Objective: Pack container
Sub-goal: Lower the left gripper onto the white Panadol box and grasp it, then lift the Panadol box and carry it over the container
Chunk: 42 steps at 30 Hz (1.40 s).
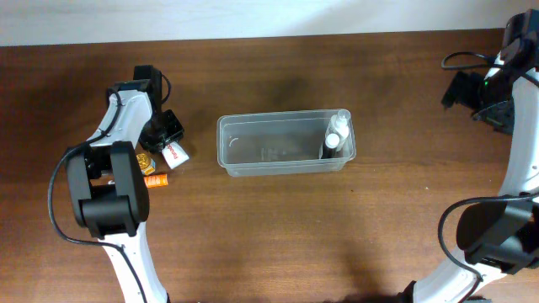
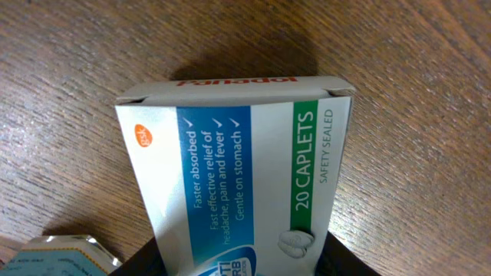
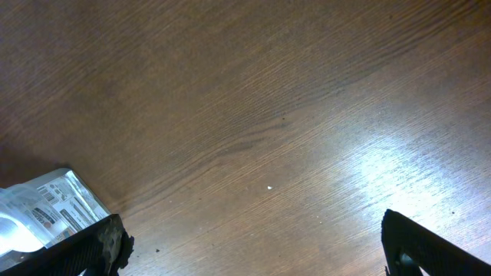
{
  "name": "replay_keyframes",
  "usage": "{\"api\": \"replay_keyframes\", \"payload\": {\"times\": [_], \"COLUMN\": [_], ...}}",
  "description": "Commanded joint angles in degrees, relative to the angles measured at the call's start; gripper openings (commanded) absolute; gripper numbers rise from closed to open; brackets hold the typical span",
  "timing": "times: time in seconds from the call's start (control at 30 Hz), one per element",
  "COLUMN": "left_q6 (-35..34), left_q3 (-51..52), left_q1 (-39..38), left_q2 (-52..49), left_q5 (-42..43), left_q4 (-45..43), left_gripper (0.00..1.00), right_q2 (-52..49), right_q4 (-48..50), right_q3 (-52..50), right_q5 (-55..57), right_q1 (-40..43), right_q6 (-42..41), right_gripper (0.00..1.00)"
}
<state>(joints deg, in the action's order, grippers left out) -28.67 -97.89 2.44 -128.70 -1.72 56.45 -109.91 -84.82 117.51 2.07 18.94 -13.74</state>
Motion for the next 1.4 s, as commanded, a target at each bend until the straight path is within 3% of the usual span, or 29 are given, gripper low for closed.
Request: {"api": "replay_keyframes", "payload": {"times": [0.0,0.27,0.67,1.2,1.37], "left_q6": [3.78,10.05,20.79,41.62,50.18], "left_q3": [0.33,-2.93,-20.33,-37.92,-39.98], "left_q1": [0.46,0.35,-2.97,-18.25,-23.87], "left_q2": [-2.47,-2.43,-2.43,-2.43,-2.43], "left_q5": [0.07,0.72,0.68,0.63,0.7], "left_q4": [0.07,2.16,14.49,26.49,29.55], "left_gripper": [0.43,0.43,0.36,0.37,0.42], "right_q2": [-0.13,-0.13,-0.13,-0.13,-0.13], "right_q4": [0.17,0.17,0.17,0.17,0.17], "right_q3": [0.02,0.02,0.02,0.02,0.02], "right_q5": [-0.11,-0.11,-0.11,-0.11,-0.09], "right_q1": [-0.13,-0.13,-0.13,-0.13,-0.13], "right_q6": [-0.72,-0.72,-0.72,-0.72,-0.72], "right_gripper": [0.98,0.98,0.98,0.98,0.98]}}
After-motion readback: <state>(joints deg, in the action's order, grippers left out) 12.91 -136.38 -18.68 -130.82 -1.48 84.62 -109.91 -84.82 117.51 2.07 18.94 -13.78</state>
